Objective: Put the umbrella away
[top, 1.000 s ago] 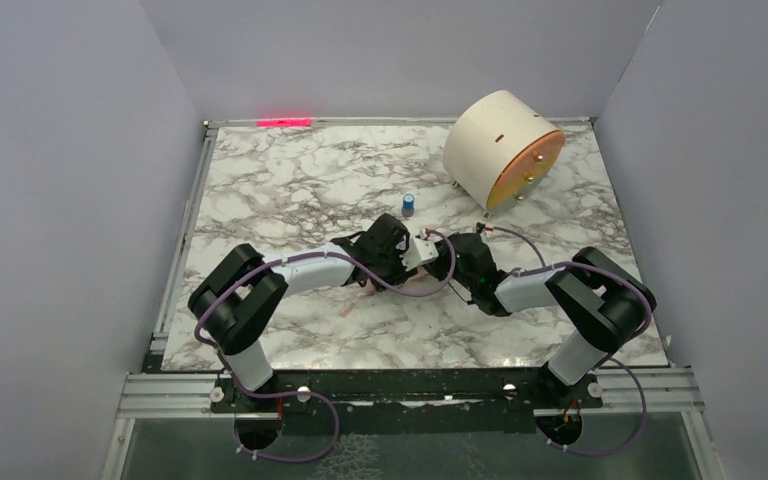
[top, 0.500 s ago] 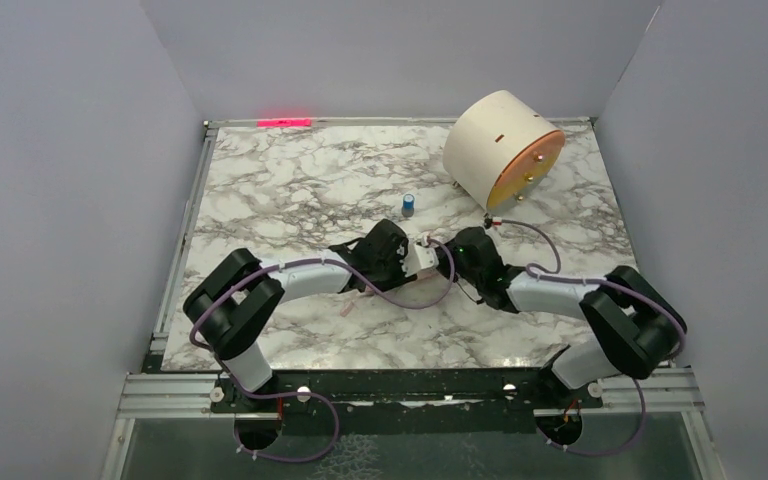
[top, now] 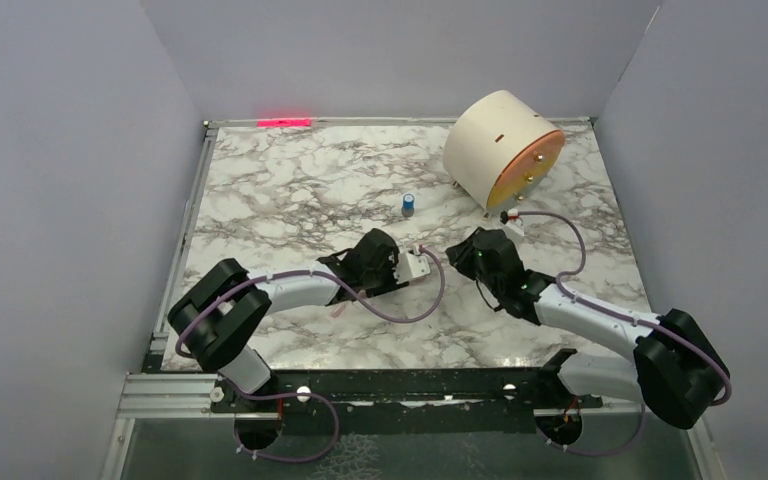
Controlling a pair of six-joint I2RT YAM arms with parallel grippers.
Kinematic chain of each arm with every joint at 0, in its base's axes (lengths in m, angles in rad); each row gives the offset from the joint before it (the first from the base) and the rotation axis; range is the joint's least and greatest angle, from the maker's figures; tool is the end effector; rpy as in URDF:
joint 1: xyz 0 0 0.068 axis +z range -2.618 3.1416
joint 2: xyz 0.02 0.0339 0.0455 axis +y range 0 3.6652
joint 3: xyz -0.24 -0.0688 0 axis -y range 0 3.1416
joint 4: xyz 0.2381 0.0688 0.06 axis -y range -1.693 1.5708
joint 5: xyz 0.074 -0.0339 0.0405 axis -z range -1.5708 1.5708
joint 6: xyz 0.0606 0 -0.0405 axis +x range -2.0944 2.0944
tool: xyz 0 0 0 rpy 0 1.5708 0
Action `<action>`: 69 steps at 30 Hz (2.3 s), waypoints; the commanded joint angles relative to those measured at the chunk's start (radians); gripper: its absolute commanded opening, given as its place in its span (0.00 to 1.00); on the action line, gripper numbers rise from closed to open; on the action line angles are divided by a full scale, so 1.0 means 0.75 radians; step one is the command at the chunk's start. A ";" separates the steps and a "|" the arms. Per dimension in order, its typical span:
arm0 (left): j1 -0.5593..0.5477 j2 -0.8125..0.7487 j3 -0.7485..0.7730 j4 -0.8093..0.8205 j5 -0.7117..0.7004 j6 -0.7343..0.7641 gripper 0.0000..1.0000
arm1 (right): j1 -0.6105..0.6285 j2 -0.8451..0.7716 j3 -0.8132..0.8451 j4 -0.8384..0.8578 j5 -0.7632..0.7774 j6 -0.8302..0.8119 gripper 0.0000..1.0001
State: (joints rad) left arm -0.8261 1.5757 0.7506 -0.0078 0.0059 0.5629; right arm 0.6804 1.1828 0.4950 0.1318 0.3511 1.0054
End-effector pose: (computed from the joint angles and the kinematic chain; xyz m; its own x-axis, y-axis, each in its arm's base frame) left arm 0.2148 -0.2336 0.1197 -0.0303 0.8202 -0.5713 0.8917 0.2804 0.3553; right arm 0.2171 0.1489 0.1618 -0.5269 0.5936 -0.6083 0.1516 0.7699 0.6199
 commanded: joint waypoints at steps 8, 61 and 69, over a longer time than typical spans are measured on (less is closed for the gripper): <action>0.005 -0.112 -0.018 -0.167 -0.073 -0.001 0.94 | -0.005 -0.015 0.140 -0.120 0.046 -0.276 0.30; 0.252 -0.119 -0.069 -0.144 -0.076 -1.402 0.00 | -0.062 0.753 0.737 -0.503 -0.747 -0.944 0.01; 0.031 0.033 0.024 -0.005 0.039 -1.466 0.00 | -0.057 0.745 0.727 -0.320 -1.058 -0.818 0.01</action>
State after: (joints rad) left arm -0.6956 1.5391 0.7513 -0.1650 -0.1753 -0.4866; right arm 0.5869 1.7451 1.0126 -0.2913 -0.1467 0.3088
